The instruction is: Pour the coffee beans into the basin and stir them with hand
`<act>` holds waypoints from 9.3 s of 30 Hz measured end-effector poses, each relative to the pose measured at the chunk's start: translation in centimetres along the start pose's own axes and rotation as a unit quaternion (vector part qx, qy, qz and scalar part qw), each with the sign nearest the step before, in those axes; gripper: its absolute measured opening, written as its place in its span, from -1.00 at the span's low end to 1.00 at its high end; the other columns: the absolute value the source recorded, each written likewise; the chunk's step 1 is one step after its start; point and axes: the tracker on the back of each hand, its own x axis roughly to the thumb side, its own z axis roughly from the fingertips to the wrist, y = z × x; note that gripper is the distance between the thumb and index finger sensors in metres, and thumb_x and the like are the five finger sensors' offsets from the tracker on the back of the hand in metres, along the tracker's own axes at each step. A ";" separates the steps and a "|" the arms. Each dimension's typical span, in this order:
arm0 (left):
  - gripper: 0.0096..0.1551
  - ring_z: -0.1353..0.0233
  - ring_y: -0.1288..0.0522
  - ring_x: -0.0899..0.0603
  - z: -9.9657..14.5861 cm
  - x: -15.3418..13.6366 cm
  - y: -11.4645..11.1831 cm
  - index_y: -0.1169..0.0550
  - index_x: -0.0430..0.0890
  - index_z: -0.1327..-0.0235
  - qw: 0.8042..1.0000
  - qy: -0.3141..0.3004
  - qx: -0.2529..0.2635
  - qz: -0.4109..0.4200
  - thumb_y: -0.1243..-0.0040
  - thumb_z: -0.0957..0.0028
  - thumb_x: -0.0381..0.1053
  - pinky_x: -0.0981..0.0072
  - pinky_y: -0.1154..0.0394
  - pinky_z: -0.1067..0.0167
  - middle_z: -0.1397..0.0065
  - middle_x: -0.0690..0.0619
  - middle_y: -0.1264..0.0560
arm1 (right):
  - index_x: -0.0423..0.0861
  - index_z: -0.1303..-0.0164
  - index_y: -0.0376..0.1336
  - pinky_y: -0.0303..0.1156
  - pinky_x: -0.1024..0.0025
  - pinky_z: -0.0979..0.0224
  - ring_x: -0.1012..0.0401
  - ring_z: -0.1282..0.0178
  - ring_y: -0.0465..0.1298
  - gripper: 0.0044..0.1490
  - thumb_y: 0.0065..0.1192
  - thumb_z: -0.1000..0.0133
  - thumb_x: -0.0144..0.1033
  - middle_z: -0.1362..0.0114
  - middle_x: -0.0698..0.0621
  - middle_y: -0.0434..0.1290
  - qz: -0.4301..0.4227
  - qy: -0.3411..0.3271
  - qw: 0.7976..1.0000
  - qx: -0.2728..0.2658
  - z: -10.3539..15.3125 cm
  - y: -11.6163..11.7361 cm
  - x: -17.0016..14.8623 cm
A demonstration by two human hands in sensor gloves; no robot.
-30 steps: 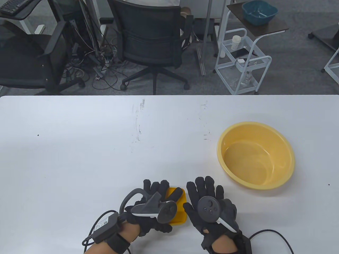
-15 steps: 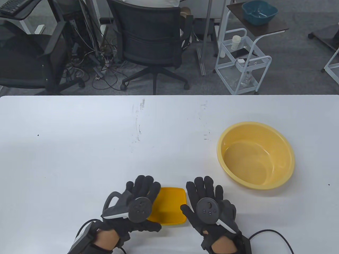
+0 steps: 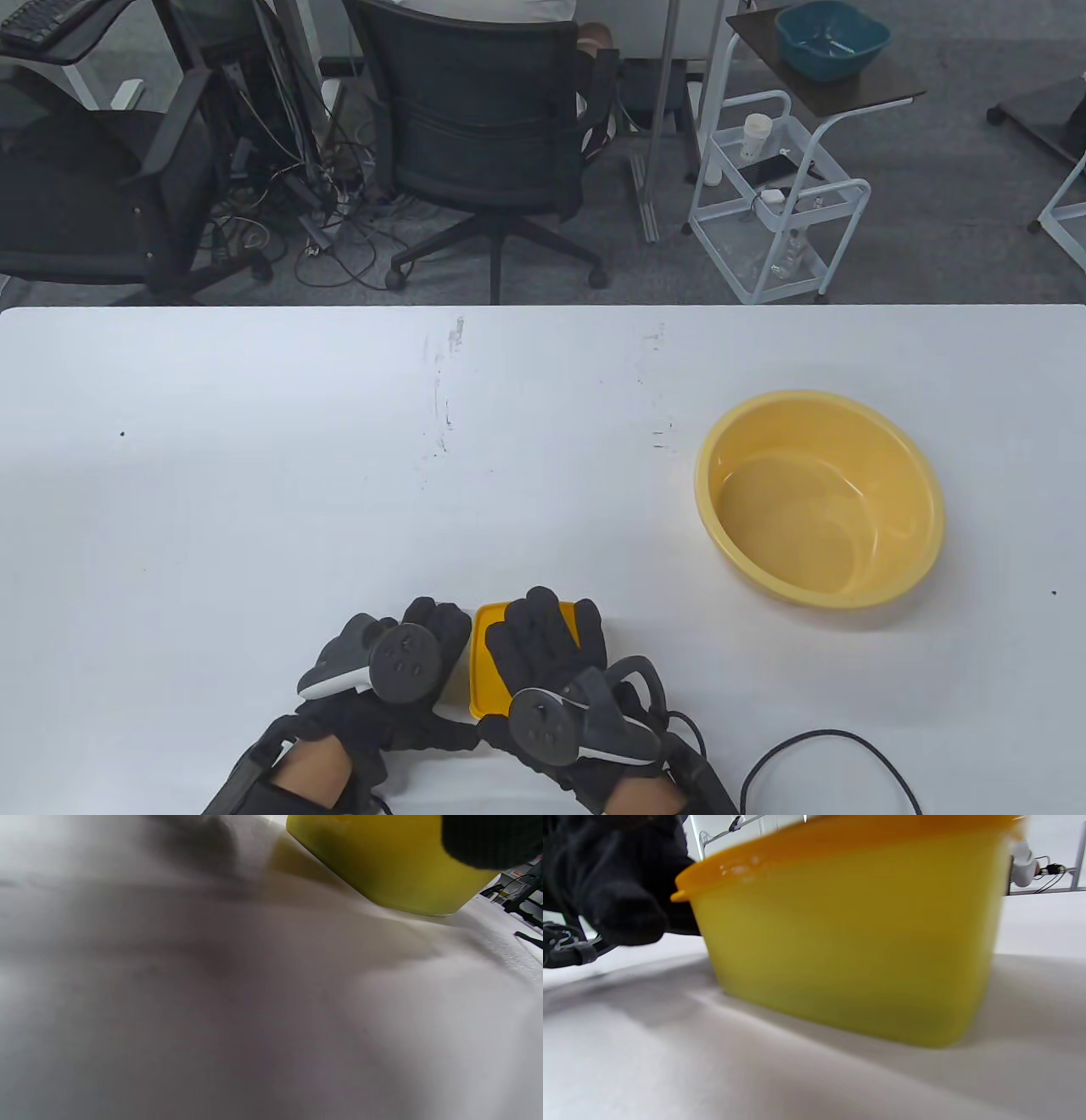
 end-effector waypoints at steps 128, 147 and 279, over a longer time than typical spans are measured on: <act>-0.11 -0.22 -0.65 -0.22 8.5 -11.0 3.3 -0.07 -0.60 -0.39 0.803 0.262 0.287 0.452 0.17 -0.31 0.17 -0.06 -0.32 -0.37 -0.23 -0.11 -0.59 | 0.07 -0.55 -0.29 -0.61 -0.27 -0.45 -0.16 -0.62 -0.50 -0.06 -0.14 -0.06 0.22 -0.64 -0.12 -0.35 -0.064 0.012 0.975 -0.214 4.3 -3.7 -5.7; 0.04 -0.51 -0.42 -0.33 7.1 -2.3 4.4 0.08 -0.17 -0.64 0.935 0.117 0.326 -0.075 0.17 -0.18 0.47 -0.24 -0.18 -0.47 -0.58 -0.18 -0.30 | -0.28 -0.53 -0.05 -0.51 -0.30 -0.44 -0.24 -0.61 -0.41 0.11 -0.18 -0.04 0.34 -0.62 -0.29 -0.10 -0.174 0.184 0.962 -0.101 3.9 -1.5 -9.6; 0.03 -0.66 -0.22 -0.42 4.1 1.7 2.0 0.08 -0.06 -0.65 0.941 0.059 0.221 -0.249 0.16 -0.11 0.48 -0.39 -0.04 -0.49 -0.69 -0.24 -0.14 | -0.15 -0.50 -0.44 -0.14 -0.32 -0.44 -0.14 -0.24 0.30 -0.08 -0.23 -0.17 0.00 -0.45 -0.30 -0.07 -0.028 0.518 0.826 -0.222 7.2 -15.2 -26.2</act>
